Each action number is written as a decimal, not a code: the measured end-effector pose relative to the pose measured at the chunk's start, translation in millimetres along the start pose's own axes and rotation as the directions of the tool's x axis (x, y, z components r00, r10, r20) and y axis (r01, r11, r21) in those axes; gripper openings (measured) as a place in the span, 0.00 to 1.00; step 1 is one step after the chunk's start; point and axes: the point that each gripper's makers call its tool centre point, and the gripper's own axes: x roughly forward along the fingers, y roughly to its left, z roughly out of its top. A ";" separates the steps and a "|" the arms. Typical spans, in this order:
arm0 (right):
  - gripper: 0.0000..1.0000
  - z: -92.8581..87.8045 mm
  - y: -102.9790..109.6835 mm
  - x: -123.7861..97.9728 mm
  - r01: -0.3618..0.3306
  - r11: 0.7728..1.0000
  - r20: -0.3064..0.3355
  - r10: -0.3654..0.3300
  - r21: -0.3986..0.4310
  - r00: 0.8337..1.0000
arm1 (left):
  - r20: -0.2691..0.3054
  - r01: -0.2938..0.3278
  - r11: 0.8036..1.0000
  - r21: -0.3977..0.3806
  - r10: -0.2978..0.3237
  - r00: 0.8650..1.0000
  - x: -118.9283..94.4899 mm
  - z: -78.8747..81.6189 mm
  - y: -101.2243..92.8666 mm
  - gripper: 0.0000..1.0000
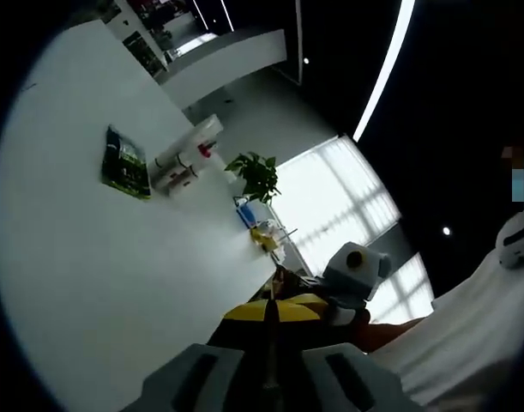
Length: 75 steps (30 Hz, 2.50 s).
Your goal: Arrange the skincare products in the storage area until every visible bottle or jar stands upright without overlapping.
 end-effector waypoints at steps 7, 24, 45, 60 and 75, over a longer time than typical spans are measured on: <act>0.02 0.4 0.3 -0.6 -0.005 1.000 0.000 0.005 0.007 1.000 | 0.014 0.008 1.000 -0.014 -0.008 1.000 -0.6 3.9 2.0 0.00; 0.00 5.5 12.6 -6.9 -0.107 0.985 0.023 0.104 0.138 0.994 | 0.020 0.065 0.993 -0.094 -0.063 0.998 -5.1 -2.0 -0.4 0.06; 0.05 14.6 11.7 -8.6 -0.105 0.987 0.074 0.097 0.124 0.993 | -0.025 0.139 0.982 -0.128 -0.143 0.989 -9.9 -8.3 -11.9 0.00; 0.02 14.5 -2.9 -8.2 -0.021 0.996 0.077 0.014 0.086 0.997 | -0.057 0.112 0.986 -0.123 -0.120 0.991 -13.8 -10.8 -7.9 0.00; 0.03 14.6 -15.2 -8.1 0.074 0.997 0.076 -0.075 0.014 0.994 | 0.017 0.063 0.987 -0.151 -0.061 0.998 -30.0 5.0 8.0 0.00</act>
